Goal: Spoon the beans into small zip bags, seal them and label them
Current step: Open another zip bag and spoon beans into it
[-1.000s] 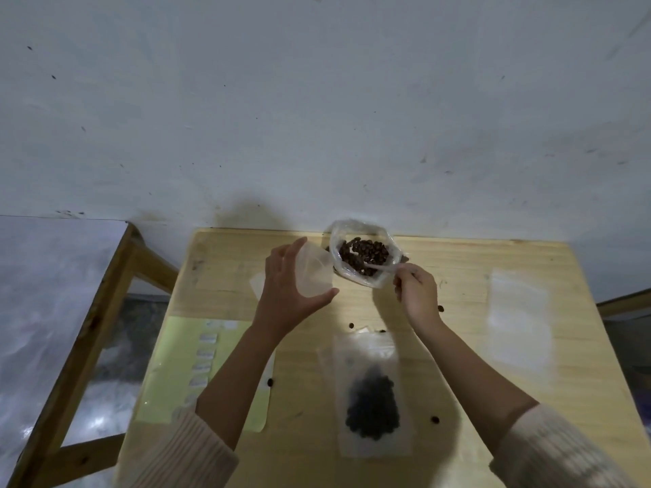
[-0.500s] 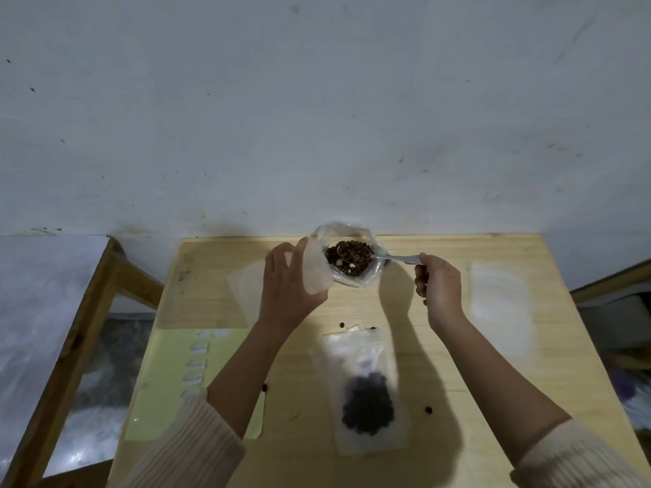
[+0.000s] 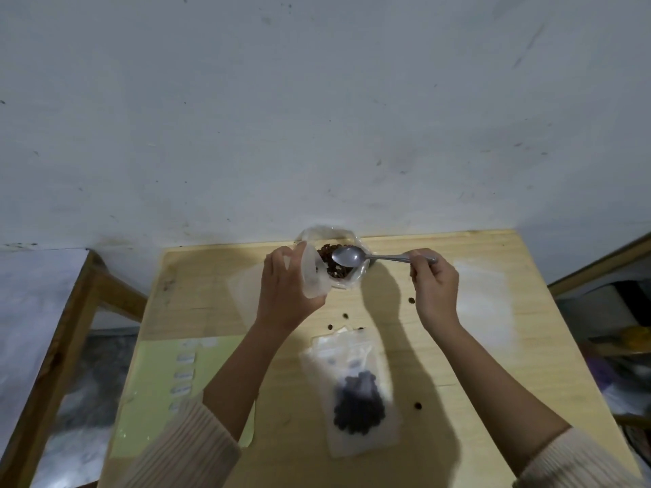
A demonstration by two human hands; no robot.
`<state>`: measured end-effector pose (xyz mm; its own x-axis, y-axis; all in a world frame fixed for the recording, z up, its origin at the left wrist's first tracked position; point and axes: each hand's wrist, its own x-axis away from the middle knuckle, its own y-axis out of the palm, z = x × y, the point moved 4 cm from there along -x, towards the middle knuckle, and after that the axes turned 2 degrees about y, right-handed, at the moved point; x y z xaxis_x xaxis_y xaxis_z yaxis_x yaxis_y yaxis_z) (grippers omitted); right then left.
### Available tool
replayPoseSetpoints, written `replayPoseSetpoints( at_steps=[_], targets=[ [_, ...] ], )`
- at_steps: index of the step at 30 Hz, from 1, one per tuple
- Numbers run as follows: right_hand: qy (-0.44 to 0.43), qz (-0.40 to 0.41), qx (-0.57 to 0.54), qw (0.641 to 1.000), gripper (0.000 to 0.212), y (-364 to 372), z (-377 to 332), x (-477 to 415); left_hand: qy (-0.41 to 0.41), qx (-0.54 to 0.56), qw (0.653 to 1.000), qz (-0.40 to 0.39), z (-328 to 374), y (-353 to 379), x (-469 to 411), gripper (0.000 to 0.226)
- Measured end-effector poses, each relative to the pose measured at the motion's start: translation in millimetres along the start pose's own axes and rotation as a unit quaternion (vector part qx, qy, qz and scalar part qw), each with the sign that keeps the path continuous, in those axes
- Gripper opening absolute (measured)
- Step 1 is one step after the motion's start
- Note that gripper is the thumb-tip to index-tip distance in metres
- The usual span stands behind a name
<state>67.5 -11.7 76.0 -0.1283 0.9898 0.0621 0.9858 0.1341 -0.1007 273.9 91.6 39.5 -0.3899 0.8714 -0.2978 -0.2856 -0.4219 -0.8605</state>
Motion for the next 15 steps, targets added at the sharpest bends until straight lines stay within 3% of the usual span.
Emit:
replayPoseSetpoints(
  at_steps=[4, 7, 15],
  targets=[
    [-0.013, -0.046, 0.086, 0.995, 0.018, 21.5, 16.6, 0.8, -0.029, 0.002, 1.000, -0.009, -14.1, -6.6, 8.5, 0.101],
    [-0.003, -0.052, 0.128, 0.990, 0.024, 37.9, 32.4, 2.6, -0.062, 0.005, 0.997, -0.038, -20.5, -10.4, 13.5, 0.098],
    [0.247, -0.088, 0.049, 0.964, 0.032, 67.0, 66.3, 4.5, -0.099, 0.030, 0.993, -0.049, -26.1, -17.8, 23.7, 0.094]
  ],
)
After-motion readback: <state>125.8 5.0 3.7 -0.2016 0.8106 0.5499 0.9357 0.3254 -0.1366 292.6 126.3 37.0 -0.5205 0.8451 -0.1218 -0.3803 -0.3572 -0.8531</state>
